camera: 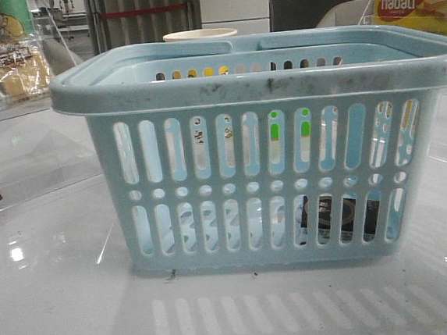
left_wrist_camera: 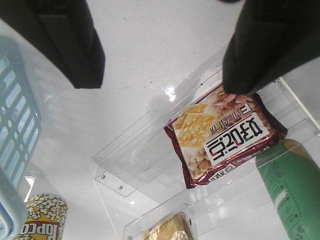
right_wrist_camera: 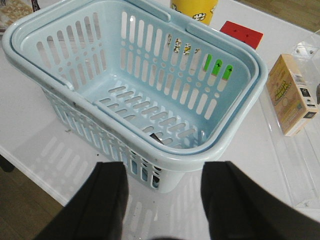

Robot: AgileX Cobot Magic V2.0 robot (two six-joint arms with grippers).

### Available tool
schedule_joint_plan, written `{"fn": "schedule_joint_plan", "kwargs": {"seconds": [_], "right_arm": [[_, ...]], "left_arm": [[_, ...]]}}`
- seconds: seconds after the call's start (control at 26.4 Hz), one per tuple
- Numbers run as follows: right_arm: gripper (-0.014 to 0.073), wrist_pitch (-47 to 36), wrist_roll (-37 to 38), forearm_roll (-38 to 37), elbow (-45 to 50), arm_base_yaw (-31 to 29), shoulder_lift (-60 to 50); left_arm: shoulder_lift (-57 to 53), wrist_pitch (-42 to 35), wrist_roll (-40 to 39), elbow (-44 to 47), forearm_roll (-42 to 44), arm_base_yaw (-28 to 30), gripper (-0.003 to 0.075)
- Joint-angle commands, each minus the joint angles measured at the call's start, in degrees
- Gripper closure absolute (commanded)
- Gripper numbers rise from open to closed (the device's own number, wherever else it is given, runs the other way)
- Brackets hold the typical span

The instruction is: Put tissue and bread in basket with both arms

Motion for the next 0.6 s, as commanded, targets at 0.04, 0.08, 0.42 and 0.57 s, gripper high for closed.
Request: {"fn": "schedule_joint_plan", "kwargs": {"seconds": [0.04, 0.08, 0.42, 0.57], "right_arm": [[0.0138, -4.46, -0.69, -0.45, -1.58, 0.1, 0.1], [0.0138, -4.46, -0.69, -0.45, -1.58, 0.1, 0.1], [0.0138, -4.46, -0.69, -0.45, -1.58, 0.1, 0.1], [0.0138, -4.46, -0.69, -0.45, -1.58, 0.1, 0.1]], "left_arm": [[8.29, -8.01, -0.42, -5.73, -0.2, 0.15, 0.0103], [11.31, -8.01, -0.42, -7.65, -0.2, 0.15, 0.0103], [36.91, -9.95, -0.42, -28.94, -0.2, 0.19, 0.0106], [45.76, -7.8, -0.42, -38.77, -1.01, 0.3, 0.0106]]}}
